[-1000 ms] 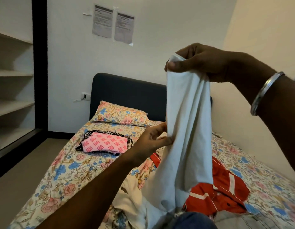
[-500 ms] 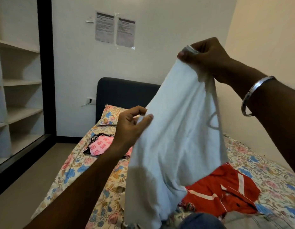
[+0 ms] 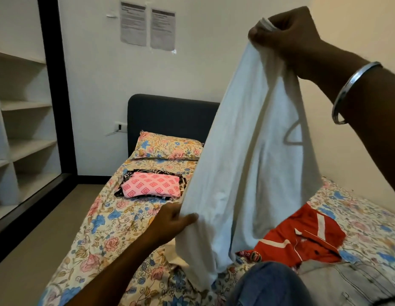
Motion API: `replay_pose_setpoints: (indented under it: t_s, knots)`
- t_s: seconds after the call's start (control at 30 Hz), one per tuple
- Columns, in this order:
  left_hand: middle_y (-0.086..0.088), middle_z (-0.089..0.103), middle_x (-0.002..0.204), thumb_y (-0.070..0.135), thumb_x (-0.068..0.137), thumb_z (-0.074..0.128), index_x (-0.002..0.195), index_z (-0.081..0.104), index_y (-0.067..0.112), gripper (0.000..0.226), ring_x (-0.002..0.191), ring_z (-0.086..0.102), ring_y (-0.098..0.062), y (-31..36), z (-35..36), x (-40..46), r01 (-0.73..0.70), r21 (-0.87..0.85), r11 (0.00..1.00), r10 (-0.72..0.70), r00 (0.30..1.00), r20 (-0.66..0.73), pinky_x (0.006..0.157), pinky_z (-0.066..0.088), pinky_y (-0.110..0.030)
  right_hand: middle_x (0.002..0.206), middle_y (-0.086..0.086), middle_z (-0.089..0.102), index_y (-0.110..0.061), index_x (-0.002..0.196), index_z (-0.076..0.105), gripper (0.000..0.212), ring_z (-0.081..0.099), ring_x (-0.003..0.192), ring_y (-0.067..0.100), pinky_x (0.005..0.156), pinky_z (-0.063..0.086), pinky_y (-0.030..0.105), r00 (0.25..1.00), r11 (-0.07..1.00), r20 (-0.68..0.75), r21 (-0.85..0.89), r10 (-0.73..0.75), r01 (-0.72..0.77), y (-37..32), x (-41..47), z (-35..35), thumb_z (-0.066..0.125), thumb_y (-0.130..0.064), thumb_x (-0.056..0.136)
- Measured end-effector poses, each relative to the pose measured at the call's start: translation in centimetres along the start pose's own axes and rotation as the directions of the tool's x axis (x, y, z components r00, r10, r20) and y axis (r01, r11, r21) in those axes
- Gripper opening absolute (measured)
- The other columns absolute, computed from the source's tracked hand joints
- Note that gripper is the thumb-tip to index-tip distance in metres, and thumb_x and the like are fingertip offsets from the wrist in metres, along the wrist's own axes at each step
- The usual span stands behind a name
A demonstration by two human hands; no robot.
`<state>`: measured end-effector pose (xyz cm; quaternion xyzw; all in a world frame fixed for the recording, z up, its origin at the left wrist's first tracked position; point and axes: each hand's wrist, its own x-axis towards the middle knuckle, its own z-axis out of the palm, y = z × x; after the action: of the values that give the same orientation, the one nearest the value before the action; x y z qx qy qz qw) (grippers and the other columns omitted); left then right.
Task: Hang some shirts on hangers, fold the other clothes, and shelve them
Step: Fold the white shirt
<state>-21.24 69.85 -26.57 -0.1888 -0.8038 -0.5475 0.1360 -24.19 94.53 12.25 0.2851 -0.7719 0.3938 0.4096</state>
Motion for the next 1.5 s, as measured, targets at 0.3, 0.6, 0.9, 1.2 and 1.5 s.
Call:
replay_pose_setpoints:
  t_s: [0.3,0.6,0.9,1.2,1.5]
  knots:
    - [0.002,0.072,0.105,0.041,0.095,0.054,0.108,0.072,0.021,0.030,0.093,0.070,-0.009,-5.7,-3.2,-3.2,0.112,0.081,0.990,-0.108,0.993,-0.051,0.083,0.061,-0.032,0.105,0.006,0.070,-0.009,0.111,0.073,0.056,0.067,0.090,0.013,0.068,0.051,0.019,0.986,0.988,-0.066,0.041,0.152,-0.150,3.1,-0.7,0.2,0.082,-0.051,0.075]
    - [-0.009,0.072,0.092,0.027,0.102,0.059,0.104,0.072,0.023,0.014,0.085,0.069,-0.028,-0.1,-17.8,3.0,-0.013,0.221,0.975,0.110,0.894,-0.434,0.070,0.056,-0.028,0.094,-0.004,0.069,-0.020,0.104,0.077,0.034,0.065,0.089,0.013,0.077,0.052,0.027,0.940,0.950,-0.197,-0.085,0.280,-0.301,7.9,-1.7,-0.4,0.076,-0.047,0.083]
    - [0.003,0.068,0.089,0.046,0.099,0.053,0.106,0.070,0.036,0.021,0.076,0.065,-0.017,5.4,-27.8,3.2,-0.154,0.800,0.579,0.302,0.953,-0.035,0.068,0.050,-0.037,0.070,0.006,0.049,-0.009,0.086,0.064,0.028,0.041,0.057,0.017,0.043,0.036,0.023,0.650,0.672,0.171,-0.191,0.741,-0.716,13.1,-8.8,0.1,0.079,-0.032,0.084]
    - [-0.006,0.073,0.089,0.024,0.091,0.071,0.109,0.077,0.017,0.020,0.074,0.064,-0.023,6.9,-29.7,5.7,-0.054,0.897,0.439,0.262,0.963,-0.070,0.067,0.052,-0.039,0.083,0.010,0.056,-0.009,0.084,0.059,0.029,0.048,0.060,0.017,0.045,0.040,0.024,0.561,0.569,0.099,-0.117,0.822,-0.814,15.5,-9.9,1.9,0.075,-0.033,0.088]
    - [0.008,0.070,0.067,0.043,0.084,0.072,0.100,0.079,0.032,0.021,0.051,0.064,-0.015,3.6,-31.4,9.0,0.062,0.902,0.427,-0.252,0.966,0.052,0.061,0.058,-0.041,0.081,0.010,0.072,-0.004,0.099,0.065,0.023,0.071,0.056,0.014,0.043,0.055,0.020,0.361,0.368,0.268,0.025,0.893,-0.929,19.6,-11.0,5.9,0.053,-0.023,0.103]
